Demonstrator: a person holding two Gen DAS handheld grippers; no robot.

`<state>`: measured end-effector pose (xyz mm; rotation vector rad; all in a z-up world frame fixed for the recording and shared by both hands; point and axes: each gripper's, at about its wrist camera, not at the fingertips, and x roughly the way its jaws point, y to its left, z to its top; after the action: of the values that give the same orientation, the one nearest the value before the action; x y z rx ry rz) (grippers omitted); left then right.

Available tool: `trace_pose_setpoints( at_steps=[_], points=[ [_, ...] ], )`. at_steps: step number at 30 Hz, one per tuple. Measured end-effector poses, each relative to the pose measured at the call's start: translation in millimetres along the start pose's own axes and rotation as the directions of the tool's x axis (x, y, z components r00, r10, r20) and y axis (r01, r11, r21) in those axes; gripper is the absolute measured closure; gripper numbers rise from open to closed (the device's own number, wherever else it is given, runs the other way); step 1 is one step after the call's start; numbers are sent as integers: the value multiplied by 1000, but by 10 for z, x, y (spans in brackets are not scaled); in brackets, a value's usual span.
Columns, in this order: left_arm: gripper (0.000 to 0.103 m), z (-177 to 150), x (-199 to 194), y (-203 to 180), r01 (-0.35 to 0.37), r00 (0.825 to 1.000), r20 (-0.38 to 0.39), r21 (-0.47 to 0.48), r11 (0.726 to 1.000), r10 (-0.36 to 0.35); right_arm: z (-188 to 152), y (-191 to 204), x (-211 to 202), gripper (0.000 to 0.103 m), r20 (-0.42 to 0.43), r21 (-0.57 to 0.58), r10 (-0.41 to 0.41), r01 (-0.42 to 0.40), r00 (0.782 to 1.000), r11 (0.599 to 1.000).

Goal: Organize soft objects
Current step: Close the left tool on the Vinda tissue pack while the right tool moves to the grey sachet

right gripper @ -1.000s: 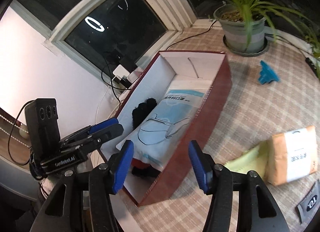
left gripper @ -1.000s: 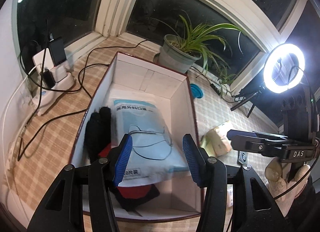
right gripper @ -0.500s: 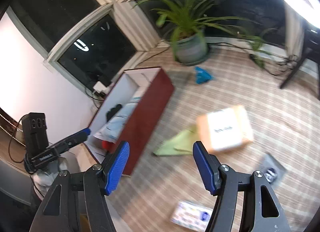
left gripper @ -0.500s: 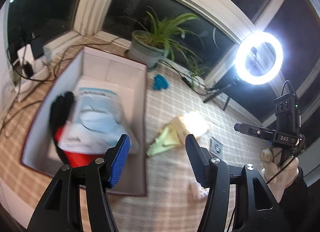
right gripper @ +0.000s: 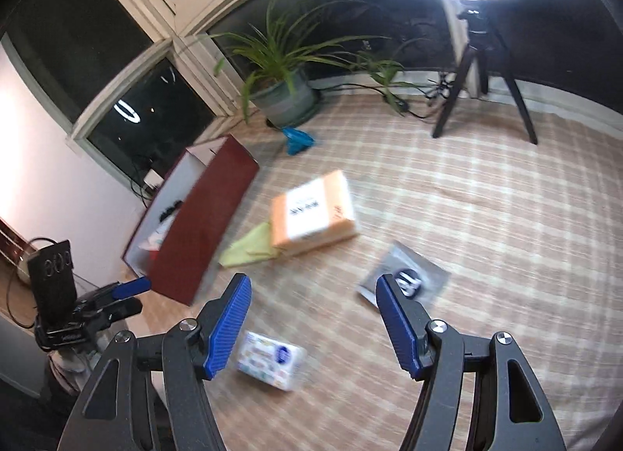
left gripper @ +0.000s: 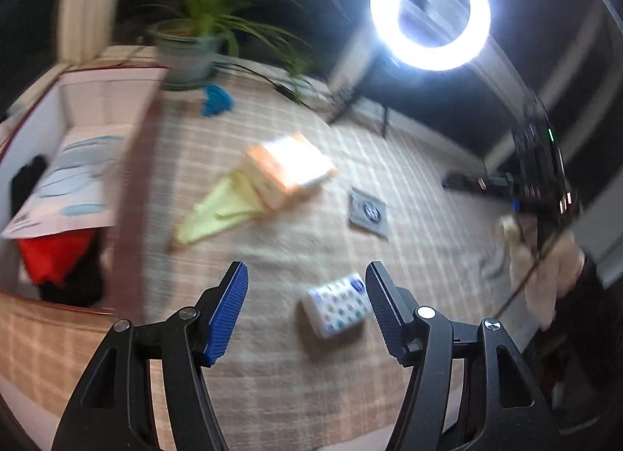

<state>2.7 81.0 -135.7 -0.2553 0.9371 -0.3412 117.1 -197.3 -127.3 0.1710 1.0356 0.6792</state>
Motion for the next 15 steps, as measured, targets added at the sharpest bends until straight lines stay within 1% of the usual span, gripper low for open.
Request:
trace_pose_setpoints(
  at_steps=[2,4,8,10,11,15],
  points=[
    [41,-52,107,-177,-4,999,-35,79,997,7,-53,-85,-26,40,-9,-13,-15,15,1000,1000],
    [41,-106,207,-329,-11,997,-69,152,988,22,-114,-154,-17,40,-30,-46,-39,38,999,998],
    [41,-167,409,-565,-12,990,-130,271,962,50,-193,-253,62,40,-99,-94,-83,74,992,993],
    [41,-199,505,-674,-22,985,-154,336,942,78,-225,-314,127,40,-150,-96,-94,80,984,992],
    [41,-216,569,-734,-30,981,-168,374,927,100,-249,-352,149,40,-166,-96,-93,78,982,992],
    [41,-279,779,-896,-28,964,-220,480,877,151,-297,-443,190,40,-187,-94,-86,69,979,993]
  ],
)
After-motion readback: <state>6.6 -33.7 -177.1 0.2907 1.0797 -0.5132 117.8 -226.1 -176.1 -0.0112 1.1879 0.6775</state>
